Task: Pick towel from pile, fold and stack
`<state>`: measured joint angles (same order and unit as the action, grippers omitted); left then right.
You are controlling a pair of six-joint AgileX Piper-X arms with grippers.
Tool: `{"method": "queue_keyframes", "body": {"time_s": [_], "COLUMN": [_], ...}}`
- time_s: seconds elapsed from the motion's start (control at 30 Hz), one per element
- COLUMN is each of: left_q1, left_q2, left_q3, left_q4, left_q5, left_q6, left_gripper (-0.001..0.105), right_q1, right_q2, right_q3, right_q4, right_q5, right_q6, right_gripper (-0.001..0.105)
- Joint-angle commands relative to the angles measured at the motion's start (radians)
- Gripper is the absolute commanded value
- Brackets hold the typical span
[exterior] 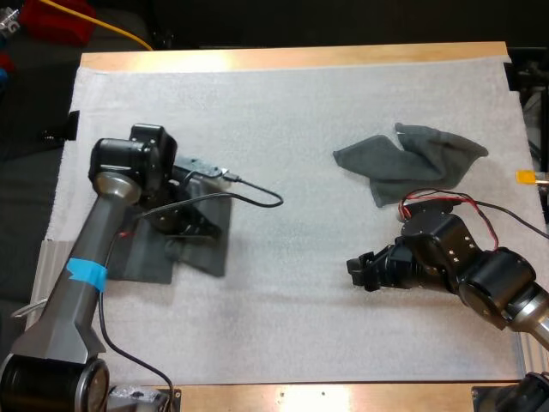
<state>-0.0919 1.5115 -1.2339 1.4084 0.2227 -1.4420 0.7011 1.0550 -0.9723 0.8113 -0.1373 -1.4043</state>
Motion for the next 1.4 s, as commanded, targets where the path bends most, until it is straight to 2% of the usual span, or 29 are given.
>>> {"method": "queue_keyframes", "body": {"time_s": [0.0,0.13,0.57,0.63,0.73,0.87,1.0,1.07,1.3,1.37], "left_q1": [0.010,0.039,0.165,0.178,0.191,0.197,0.197,0.197,0.197,0.197], "left_q2": [-0.016,-0.016,-0.016,-0.016,-0.012,0.000,0.021,0.024,0.027,0.027], "left_q3": [-0.005,-0.005,-0.005,-0.005,-0.005,0.004,0.023,0.046,0.145,0.162], "left_q4": [0.018,0.029,0.005,0.006,0.000,-0.026,-0.048,-0.064,-0.175,-0.203], "left_q5": [-0.048,-0.122,-0.145,-0.145,-0.149,-0.260,-0.265,-0.292,-0.464,-0.483], "left_q6": [0.011,0.012,0.013,0.031,0.033,0.027,0.011,0.008,-0.053,-0.058], "left_gripper": [0.000,0.000,0.000,0.003,0.014,0.015,0.015,0.015,0.015,0.015], "right_q1": [0.002,0.002,0.002,0.002,0.002,0.002,0.002,0.002,0.002,0.002], "right_q2": [-0.010,-0.010,-0.010,-0.010,-0.010,-0.010,-0.010,-0.010,-0.010,-0.010], "right_q3": [-0.006,-0.006,-0.006,-0.006,-0.006,-0.006,-0.006,-0.006,-0.006,-0.006], "right_q4": [0.009,0.009,0.009,0.009,0.009,0.012,0.024,0.031,0.039,0.039], "right_q5": [-0.001,-0.001,-0.001,-0.001,-0.001,-0.001,-0.001,-0.001,-0.001,-0.001], "right_q6": [-0.012,-0.012,-0.012,-0.012,-0.012,-0.012,-0.012,-0.012,-0.012,-0.012], "right_gripper": [0.071,0.071,0.071,0.071,0.071,0.071,0.071,0.071,0.071,0.071]}}
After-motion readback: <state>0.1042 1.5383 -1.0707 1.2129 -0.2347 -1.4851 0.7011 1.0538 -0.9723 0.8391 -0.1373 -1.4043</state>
